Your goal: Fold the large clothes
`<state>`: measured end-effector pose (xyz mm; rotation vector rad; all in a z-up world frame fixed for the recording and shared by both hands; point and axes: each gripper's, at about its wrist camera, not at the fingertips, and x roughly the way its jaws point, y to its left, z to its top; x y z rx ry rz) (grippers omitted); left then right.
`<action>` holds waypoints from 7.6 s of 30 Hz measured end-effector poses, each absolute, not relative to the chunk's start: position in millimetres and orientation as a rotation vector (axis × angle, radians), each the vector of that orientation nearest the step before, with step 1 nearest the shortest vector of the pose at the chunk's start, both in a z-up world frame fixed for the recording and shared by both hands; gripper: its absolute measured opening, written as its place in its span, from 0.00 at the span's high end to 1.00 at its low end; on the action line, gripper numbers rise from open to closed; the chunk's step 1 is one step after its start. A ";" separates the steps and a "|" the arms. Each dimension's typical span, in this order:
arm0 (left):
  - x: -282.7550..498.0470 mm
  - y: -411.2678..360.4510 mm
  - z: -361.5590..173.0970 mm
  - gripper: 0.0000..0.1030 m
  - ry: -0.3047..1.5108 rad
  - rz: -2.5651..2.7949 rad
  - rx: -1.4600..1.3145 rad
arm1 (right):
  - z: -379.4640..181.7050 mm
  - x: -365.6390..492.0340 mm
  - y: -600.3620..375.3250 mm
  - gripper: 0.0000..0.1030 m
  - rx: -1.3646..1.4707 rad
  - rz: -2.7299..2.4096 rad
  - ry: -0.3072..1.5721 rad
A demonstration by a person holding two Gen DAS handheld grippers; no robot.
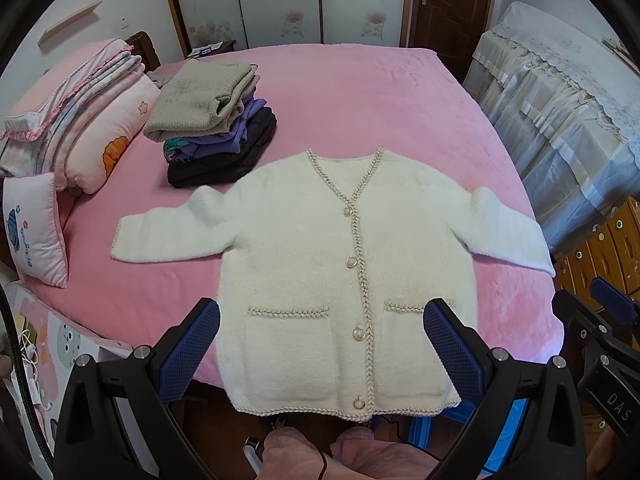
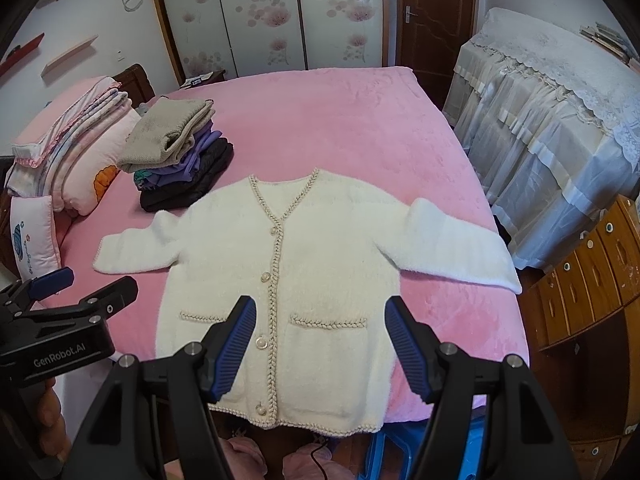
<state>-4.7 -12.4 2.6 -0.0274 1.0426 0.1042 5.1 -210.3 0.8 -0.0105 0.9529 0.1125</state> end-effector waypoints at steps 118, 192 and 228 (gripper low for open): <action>257.4 -394.2 -173.2 0.01 0.997 -0.119 0.257 | -354.6 182.5 -674.1 0.88 1.046 -0.335 1.042; 289.4 85.0 -362.2 0.13 1.467 -0.233 -0.645 | -284.3 196.0 -124.0 0.62 0.053 0.305 1.203; 391.6 22.0 -218.5 0.89 0.980 -0.171 -0.210 | -314.7 225.8 -295.4 0.62 0.057 -0.337 1.093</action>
